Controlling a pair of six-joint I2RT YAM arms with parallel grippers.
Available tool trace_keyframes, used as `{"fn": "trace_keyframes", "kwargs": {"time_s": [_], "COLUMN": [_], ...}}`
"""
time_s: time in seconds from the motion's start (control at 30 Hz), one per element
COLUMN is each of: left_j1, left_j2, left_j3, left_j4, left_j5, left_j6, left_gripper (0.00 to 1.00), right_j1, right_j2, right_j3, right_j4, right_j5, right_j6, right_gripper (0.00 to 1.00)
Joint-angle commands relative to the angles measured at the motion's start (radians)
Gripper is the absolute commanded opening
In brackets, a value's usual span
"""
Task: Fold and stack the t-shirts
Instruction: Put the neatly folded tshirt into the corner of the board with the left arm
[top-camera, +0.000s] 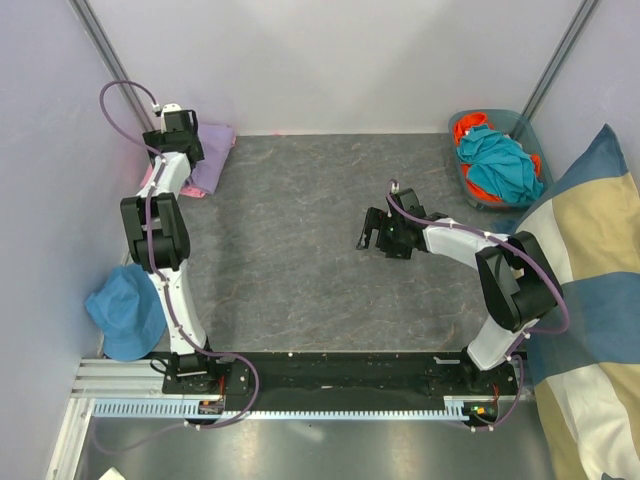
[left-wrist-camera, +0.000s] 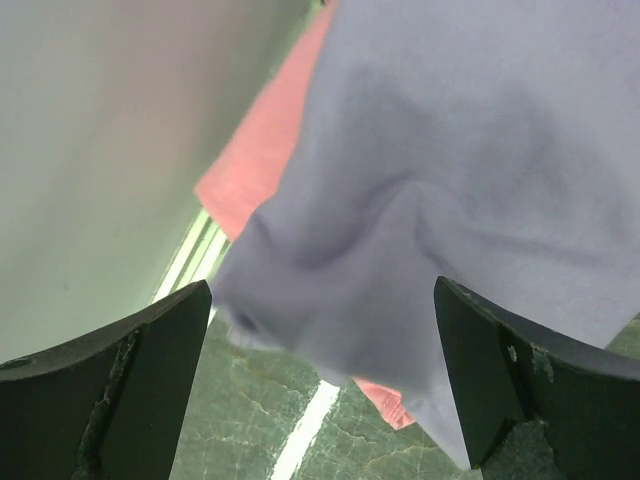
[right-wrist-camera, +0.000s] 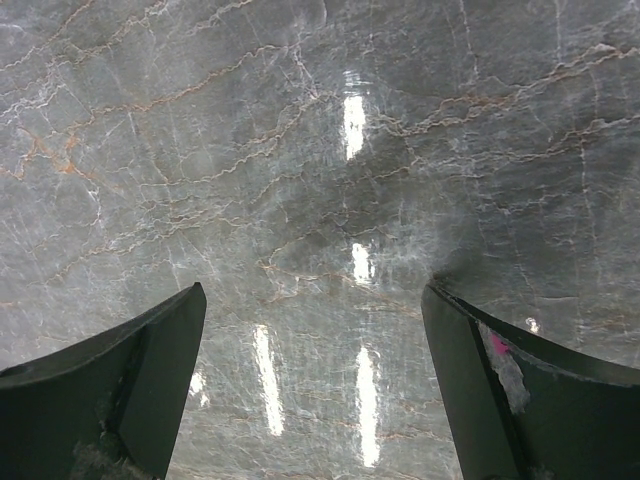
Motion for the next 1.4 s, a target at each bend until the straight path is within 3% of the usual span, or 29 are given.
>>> {"fn": "trace_keyframes", "kwargs": {"time_s": [0.0,0.2,0.43,0.67,0.9,1.07,1.2,1.37], "left_j1": [-0.020,-0.065,-0.160,-0.209,-0.460,-0.471,-0.461,-0.386], "left_j2": [-0.127,-0.272,-0.441,-0.512,-0.663,-0.654,-0.621,-0.500], "left_j3": [-0.073,-0.247,-0.432,-0.518,-0.676,-0.742,-0.731,-0.632], "left_j4": [0.117,0.169,0.167,0.131,0.147,0.200,0.322,0.447], "left_j5": [-0.141,-0.233,-0.233,-0.106,-0.192,-0.186,-0.186,-0.153], "left_j6": [-0.090,-0.113,-0.164,-0.268,-0.297,-0.314,-0.241,-0.179], "left_gripper": [1.00,1.00,1.00,1.00,1.00,1.00,1.00,1.00], "right_j1": [0.002,0.002,0.004,0.004,0.004,0.004,0.004,0.005], "right_j2": [0.012,-0.012,-0.078,-0.159,-0.254,-0.323,-0.365,-0.335], "right_j3": [-0.023,-0.050,-0.075,-0.105,-0.113,-0.133,-0.176,-0.188], "right_j4": [0.022,0.037,0.036,0.025,0.005,-0.027,-0.024,-0.018], "right_j5": [-0.025,-0.037,-0.025,-0.025,-0.010,0.007,0.016,0.012], "right_j6": [0.002,-0.004,-0.021,-0.032,-0.075,-0.078,-0.072,-0.081], "right_gripper": [0.98,0.98,0.98,0.98,0.98,0.98,0.98,0.98]}}
